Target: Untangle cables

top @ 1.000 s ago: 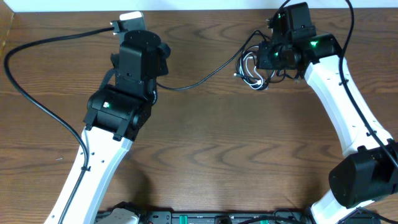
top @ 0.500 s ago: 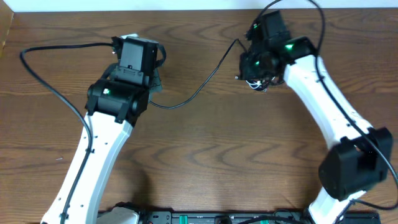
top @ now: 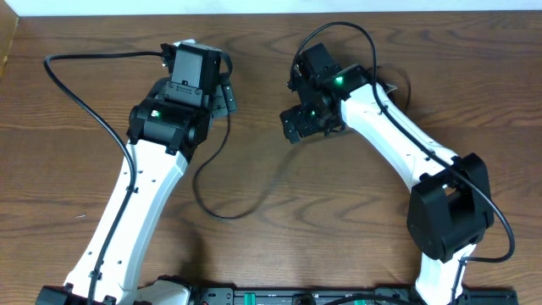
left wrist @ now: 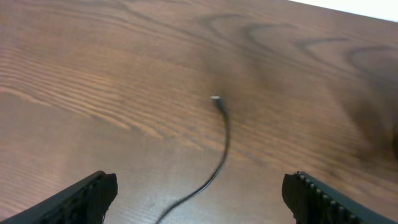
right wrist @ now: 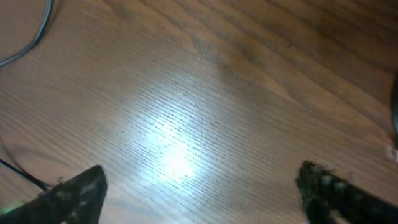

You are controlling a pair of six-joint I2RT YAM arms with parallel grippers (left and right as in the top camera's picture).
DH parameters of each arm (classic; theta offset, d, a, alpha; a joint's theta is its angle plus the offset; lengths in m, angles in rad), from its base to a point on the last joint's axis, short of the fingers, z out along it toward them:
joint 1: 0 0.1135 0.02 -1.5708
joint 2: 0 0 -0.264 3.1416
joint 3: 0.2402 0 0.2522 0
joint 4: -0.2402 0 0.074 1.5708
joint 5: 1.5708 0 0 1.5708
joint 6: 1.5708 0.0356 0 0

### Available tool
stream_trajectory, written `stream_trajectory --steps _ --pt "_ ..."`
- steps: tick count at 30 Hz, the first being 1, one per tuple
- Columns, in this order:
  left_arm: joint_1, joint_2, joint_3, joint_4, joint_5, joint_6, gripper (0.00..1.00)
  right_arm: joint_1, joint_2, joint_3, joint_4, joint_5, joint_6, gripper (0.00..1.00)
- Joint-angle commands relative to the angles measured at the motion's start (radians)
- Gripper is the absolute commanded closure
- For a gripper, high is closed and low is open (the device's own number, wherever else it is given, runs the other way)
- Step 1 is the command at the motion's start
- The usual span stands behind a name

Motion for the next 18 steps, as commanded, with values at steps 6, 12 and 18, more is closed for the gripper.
stream_trajectory --steps 6,12,18 --pt "0.001 0.056 0.009 0.064 0.241 0.035 0.07 -0.114 -0.008 0.124 -0.072 -0.032 -0.027 0.04" --pt "-0.042 0.164 0.009 0.169 0.465 0.204 0.08 -0.259 -0.008 0.245 -0.131 -0.049 -0.024 0.04" --pt "-0.156 0.274 0.009 0.313 0.620 0.425 0.08 -0.419 -0.008 0.270 -0.166 -0.048 -0.023 0.04"
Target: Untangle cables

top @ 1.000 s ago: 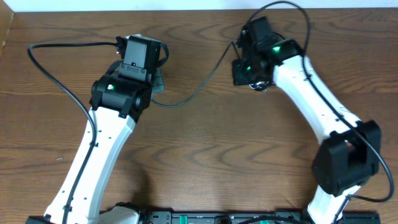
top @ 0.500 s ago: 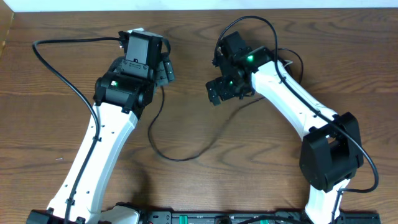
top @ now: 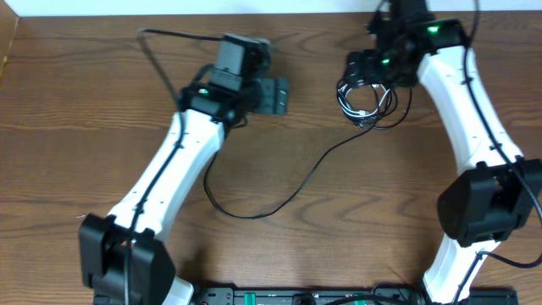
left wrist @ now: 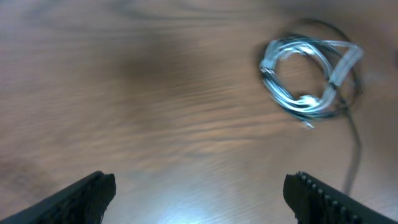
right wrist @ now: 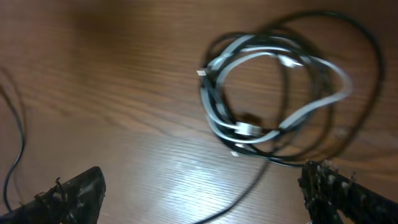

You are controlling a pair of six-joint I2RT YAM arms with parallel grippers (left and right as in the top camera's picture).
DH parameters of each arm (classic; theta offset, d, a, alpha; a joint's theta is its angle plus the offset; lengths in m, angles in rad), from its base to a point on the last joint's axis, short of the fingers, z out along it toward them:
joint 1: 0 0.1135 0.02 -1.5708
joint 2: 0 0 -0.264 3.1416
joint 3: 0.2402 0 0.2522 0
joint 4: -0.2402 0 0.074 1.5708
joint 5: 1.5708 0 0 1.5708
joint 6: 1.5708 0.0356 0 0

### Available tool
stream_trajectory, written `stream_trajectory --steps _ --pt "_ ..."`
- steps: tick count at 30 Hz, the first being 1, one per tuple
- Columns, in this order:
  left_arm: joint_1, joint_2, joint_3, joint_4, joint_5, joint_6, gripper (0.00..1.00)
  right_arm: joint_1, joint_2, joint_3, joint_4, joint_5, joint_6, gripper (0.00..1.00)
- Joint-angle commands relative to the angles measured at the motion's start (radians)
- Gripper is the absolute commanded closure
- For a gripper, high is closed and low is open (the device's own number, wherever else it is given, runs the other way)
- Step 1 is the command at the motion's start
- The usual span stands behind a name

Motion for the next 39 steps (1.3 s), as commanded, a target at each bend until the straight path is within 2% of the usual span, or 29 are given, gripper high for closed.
stream_trajectory --steps 1,7,15,22,27,29,31,33,35,37,39 --pt "-0.075 0.051 0.009 0.069 0.170 0.204 0.08 -0.078 -0.008 0.019 -0.024 -0.010 -0.006 0.04" --pt "-0.206 0.121 0.014 0.174 0.229 0.269 0.08 -0.171 -0.008 0.019 -0.050 -0.010 -0.007 0.04" --pt "-0.344 0.210 0.014 0.179 0.227 0.296 0.08 -0.200 -0.008 0.019 -0.064 -0.010 -0.011 0.04" --pt "-0.371 0.283 0.014 0.180 0.211 0.295 0.09 -0.200 -0.008 0.019 -0.069 -0.010 -0.019 0.04" --pt "-0.371 0.331 0.014 0.198 0.189 0.295 0.15 -0.200 -0.008 0.019 -0.075 -0.010 -0.019 0.04" --pt "-0.371 0.346 0.013 0.203 0.188 0.295 0.21 -0.200 -0.008 0.019 -0.075 -0.010 -0.019 0.04" --pt "-0.371 0.356 0.013 0.207 0.167 0.294 0.36 -0.200 -0.008 0.019 -0.075 -0.010 -0.019 0.03" --pt "-0.371 0.356 0.013 0.209 0.096 0.289 0.69 -0.198 -0.008 0.018 -0.075 -0.010 -0.018 0.04" --pt "-0.369 0.346 0.013 0.213 0.007 0.257 0.92 -0.195 -0.008 0.017 -0.075 -0.010 -0.018 0.04" --pt "-0.361 0.305 0.014 0.209 -0.097 0.203 0.92 -0.190 -0.008 0.016 -0.071 -0.010 -0.018 0.04" --pt "-0.350 0.254 0.014 0.200 -0.110 0.200 0.93 -0.183 -0.008 0.010 -0.060 -0.011 -0.018 0.03"
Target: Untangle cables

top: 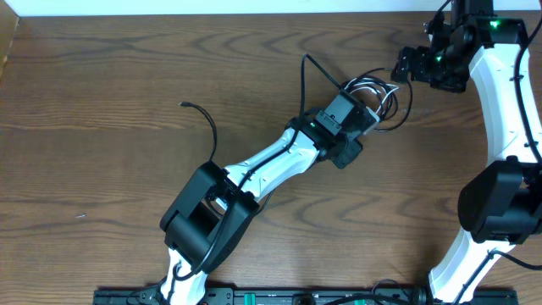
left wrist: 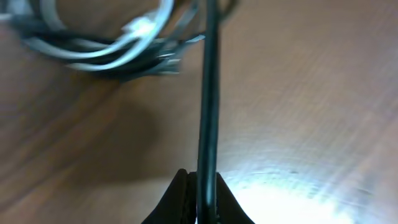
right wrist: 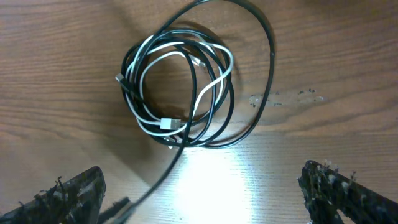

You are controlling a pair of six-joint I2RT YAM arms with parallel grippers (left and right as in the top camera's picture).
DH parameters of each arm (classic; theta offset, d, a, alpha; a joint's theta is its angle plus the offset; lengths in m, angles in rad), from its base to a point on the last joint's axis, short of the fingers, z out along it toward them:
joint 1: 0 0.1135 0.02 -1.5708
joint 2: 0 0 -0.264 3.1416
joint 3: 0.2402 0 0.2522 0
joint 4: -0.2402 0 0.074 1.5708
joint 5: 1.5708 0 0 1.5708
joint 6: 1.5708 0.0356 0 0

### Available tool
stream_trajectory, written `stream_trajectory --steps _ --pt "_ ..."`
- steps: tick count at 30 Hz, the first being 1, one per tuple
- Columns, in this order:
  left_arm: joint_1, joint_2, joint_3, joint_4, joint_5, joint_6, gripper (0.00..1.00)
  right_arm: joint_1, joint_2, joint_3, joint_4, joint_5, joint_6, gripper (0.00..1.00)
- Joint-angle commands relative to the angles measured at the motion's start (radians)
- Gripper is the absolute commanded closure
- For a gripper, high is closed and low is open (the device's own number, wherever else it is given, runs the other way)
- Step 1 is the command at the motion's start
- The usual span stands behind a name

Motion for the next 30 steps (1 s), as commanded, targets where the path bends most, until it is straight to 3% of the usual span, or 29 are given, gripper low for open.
stream_trajectory --steps 1,9,18,30 --pt "0.029 -0.129 0.014 -0.014 -0.132 -0.052 0.92 0.017 -0.008 0.009 0.014 -0.011 -0.014 0.04" --pt "0.050 -0.362 0.014 -0.021 -0.128 -0.090 0.92 0.065 0.035 0.000 0.049 -0.038 -0.002 0.11" --pt "0.053 -0.384 0.014 -0.017 -0.129 -0.105 0.93 0.105 0.093 -0.002 0.037 -0.168 -0.004 0.28" --pt "0.198 -0.386 0.023 0.027 -0.124 -0.285 0.92 0.226 0.101 -0.024 -0.016 -0.227 -0.120 0.25"
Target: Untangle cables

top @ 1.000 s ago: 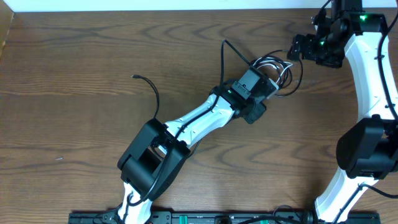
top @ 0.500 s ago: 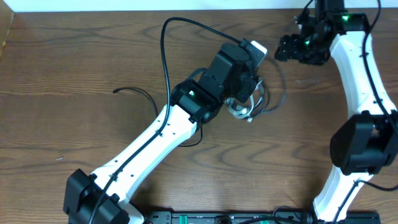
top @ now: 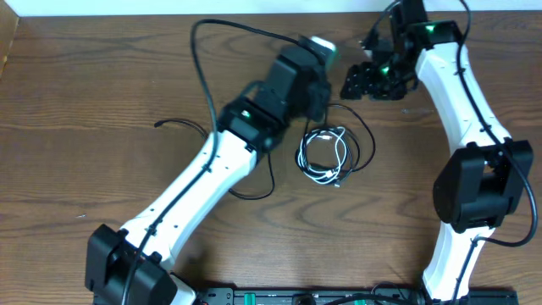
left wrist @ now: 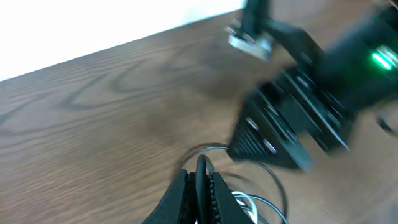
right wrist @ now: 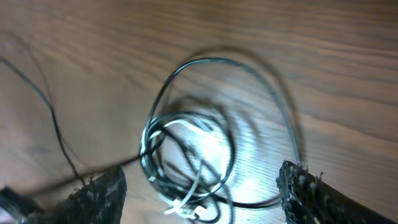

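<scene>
A coil of white and black cables [top: 326,154] lies on the table near the middle. From it a thin black cable [top: 254,193] trails left to a loose end [top: 157,124]. My left gripper [top: 318,97] hangs above the coil's far side, shut on a black cable [left wrist: 202,169] that rises between its fingers. The right gripper [top: 362,81] is open just right of it, over the coil's far right. In the right wrist view the coil [right wrist: 186,167] lies between the spread fingers [right wrist: 99,198], untouched. The left wrist view shows the coil's edge [left wrist: 252,205] and the right gripper [left wrist: 292,127] ahead.
The wooden table [top: 76,195] ends at a white back wall [top: 127,7] close behind both grippers. The left arm's own black lead [top: 199,59] arcs over the table's upper left. The right arm [top: 474,135] runs down the right side.
The coil was at the table's upper right and now lies nearer the middle. My left gripper, still shut on the black cable, stands higher and further left. The right gripper has come left to the coil.
Both grippers were open, the left over the black cable's loose end, the right near the middle. Then both were open by the coil at the upper right. Then the left was shut on the black cable beside the coil. Now coil and loose end lie further left.
</scene>
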You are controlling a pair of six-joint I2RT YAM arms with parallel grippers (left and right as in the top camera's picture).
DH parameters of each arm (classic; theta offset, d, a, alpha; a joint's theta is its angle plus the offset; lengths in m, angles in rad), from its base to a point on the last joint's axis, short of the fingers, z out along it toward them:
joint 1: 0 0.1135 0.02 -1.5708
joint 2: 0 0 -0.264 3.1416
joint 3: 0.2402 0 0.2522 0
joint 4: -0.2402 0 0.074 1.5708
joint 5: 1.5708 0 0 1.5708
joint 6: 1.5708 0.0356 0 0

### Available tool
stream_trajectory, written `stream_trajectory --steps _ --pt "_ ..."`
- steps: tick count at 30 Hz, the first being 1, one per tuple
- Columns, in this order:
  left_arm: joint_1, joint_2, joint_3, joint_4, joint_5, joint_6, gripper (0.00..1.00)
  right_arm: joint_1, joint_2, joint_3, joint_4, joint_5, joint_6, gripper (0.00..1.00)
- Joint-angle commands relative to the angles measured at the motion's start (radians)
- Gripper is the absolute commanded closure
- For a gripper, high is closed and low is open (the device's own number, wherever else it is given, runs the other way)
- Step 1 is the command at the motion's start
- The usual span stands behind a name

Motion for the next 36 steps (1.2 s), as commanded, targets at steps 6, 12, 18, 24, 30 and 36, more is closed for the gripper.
stream_trajectory --steps 6,12,18,24,30,36 --pt "0.091 -0.020 0.019 0.023 0.015 -0.115 0.93 0.072 0.006 -0.110 0.021 -0.034 -0.058 0.27" --pt "0.098 -0.026 0.019 0.023 0.018 -0.115 0.93 0.113 0.006 -0.208 0.106 -0.078 -0.102 0.27" --pt "0.098 -0.026 0.019 0.022 0.018 -0.115 0.93 0.148 0.008 -0.269 0.228 -0.075 -0.092 0.27" --pt "0.098 -0.026 0.019 0.022 0.018 -0.115 0.93 0.166 0.019 -0.325 0.303 0.010 -0.027 0.37" --pt "0.106 -0.040 0.019 0.023 0.017 -0.114 0.93 0.164 0.025 -0.356 0.341 0.287 0.120 0.58" --pt "0.152 -0.146 0.019 0.023 0.018 -0.114 0.92 0.139 0.038 -0.385 0.380 0.469 0.229 0.68"
